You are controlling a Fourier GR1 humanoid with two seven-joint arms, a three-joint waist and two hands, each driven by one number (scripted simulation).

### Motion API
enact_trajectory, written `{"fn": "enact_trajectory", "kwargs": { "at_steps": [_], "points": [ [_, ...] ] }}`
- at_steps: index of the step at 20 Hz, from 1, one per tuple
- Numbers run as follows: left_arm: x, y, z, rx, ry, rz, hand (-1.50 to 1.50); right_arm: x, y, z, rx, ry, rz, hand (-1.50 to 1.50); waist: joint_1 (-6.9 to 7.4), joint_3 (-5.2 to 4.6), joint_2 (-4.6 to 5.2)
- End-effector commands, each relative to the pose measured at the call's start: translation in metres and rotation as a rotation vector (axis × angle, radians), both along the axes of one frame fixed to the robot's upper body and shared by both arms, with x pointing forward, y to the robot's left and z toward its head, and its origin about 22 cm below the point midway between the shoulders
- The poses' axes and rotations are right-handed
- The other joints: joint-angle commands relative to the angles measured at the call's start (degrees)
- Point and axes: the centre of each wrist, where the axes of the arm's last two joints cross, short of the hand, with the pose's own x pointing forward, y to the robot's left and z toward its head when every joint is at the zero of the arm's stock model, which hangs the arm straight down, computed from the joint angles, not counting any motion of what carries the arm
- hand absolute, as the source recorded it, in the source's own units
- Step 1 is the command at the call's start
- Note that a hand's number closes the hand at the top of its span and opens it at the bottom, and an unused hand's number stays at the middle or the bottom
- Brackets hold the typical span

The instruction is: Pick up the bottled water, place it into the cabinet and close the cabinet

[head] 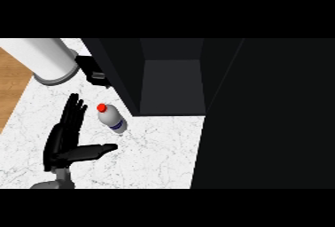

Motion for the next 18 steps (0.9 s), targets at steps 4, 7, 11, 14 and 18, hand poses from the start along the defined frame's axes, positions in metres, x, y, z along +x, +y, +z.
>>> {"fn": "enact_trajectory", "kwargs": {
  "at_steps": [4,7,11,14,18],
  "points": [
    [-0.001,0.007,-0.050,-0.027,0.040,-0.017,-1.50,-0.022,-0.010,0.023,-0.052,-0.071,-0.045,-1.50,0.05,-0.03,0.02],
    [0.010,0.009,-0.063,-0.025,0.041,-0.016,-1.50,-0.007,-0.002,0.015,-0.037,-0.066,-0.066,-1.50,0.24,-0.01,0.07],
    [0.025,0.012,-0.084,-0.048,0.031,-0.016,-1.50,-0.012,0.002,0.020,-0.033,-0.061,-0.049,-1.50,-0.10,-0.05,0.10],
    [0.012,0.024,-0.108,-0.052,0.018,-0.004,-1.50,-0.001,-0.002,0.012,-0.045,-0.066,-0.053,-1.50,0.07,-0.02,0.16],
    [0.023,0.019,-0.117,-0.074,0.010,0.018,-1.50,-0.024,-0.006,0.022,-0.036,-0.058,-0.031,-1.50,-0.55,-0.08,0.17]
  ]
}}
